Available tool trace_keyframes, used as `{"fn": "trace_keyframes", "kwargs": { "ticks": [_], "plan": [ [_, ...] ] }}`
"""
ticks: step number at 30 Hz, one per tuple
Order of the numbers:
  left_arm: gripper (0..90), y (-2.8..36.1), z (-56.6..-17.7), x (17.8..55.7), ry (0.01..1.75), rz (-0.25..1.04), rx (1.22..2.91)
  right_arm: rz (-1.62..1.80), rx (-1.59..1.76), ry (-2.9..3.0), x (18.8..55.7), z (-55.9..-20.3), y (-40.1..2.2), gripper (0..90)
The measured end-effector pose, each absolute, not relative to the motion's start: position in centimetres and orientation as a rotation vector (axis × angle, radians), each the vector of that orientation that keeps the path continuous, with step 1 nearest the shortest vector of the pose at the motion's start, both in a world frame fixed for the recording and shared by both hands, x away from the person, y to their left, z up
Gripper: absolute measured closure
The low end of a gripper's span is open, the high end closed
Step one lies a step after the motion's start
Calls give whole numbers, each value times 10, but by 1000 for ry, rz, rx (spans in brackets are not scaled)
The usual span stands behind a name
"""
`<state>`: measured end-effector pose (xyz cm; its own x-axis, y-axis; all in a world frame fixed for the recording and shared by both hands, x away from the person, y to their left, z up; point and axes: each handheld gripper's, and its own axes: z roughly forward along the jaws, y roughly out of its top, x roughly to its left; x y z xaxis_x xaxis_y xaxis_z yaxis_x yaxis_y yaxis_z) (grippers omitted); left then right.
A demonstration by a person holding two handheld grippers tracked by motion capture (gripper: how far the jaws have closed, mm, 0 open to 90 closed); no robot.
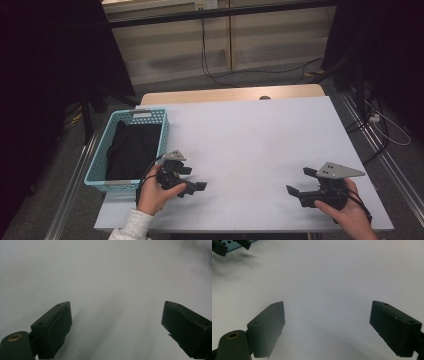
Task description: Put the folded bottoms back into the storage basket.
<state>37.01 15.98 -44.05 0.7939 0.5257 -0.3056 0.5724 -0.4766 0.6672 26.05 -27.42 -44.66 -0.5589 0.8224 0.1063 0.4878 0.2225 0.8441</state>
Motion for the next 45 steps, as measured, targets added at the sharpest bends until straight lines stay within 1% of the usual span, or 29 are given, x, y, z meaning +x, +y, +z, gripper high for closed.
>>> {"fn": "trace_keyframes", "kwargs": {
  "ticks": [45],
  "plan": [
    [81, 171, -439, 353, 725, -77, 2161, 1256, 1214, 2140, 258, -449, -280, 122]
  ]
}}
